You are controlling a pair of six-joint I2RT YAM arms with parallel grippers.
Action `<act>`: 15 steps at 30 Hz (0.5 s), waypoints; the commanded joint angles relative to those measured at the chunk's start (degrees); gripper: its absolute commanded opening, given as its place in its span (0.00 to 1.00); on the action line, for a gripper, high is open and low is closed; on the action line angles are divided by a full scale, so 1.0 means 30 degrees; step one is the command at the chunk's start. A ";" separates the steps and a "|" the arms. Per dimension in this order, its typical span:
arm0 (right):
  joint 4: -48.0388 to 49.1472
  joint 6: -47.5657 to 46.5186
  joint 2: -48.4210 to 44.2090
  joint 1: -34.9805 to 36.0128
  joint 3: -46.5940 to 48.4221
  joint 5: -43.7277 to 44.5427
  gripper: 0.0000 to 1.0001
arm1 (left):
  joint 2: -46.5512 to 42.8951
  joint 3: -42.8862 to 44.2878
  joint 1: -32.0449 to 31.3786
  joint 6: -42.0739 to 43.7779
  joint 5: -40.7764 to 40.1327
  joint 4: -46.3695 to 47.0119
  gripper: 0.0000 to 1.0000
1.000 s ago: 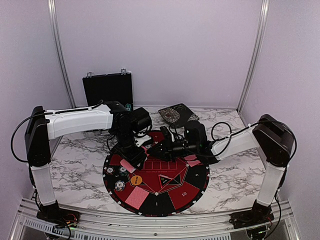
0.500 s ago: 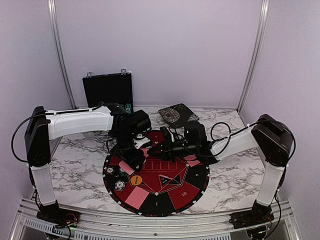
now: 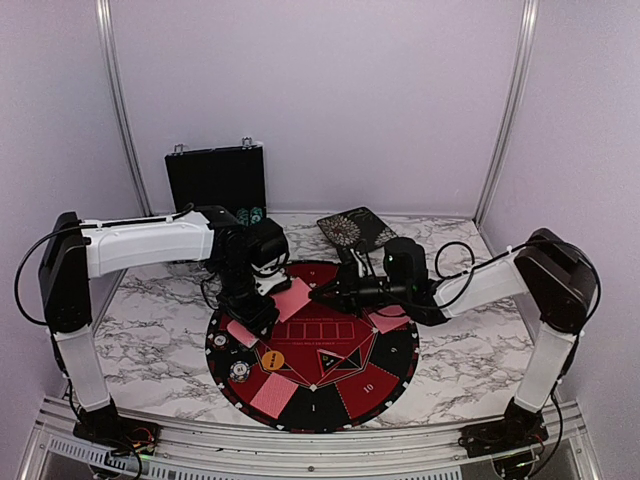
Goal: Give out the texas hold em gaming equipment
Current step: Pick up the poker card from the face-down deck piles.
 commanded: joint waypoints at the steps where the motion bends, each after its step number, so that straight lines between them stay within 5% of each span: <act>1: 0.0474 0.0103 -0.0756 -0.0542 -0.0139 0.0063 0.00 | -0.1125 -0.0763 0.0617 -0.0133 -0.0193 0.0253 0.23; 15: -0.1982 -0.1849 0.0847 -0.1648 0.2378 0.0485 0.00 | -0.1792 -0.1521 0.2087 -0.0027 -0.0213 0.0388 0.23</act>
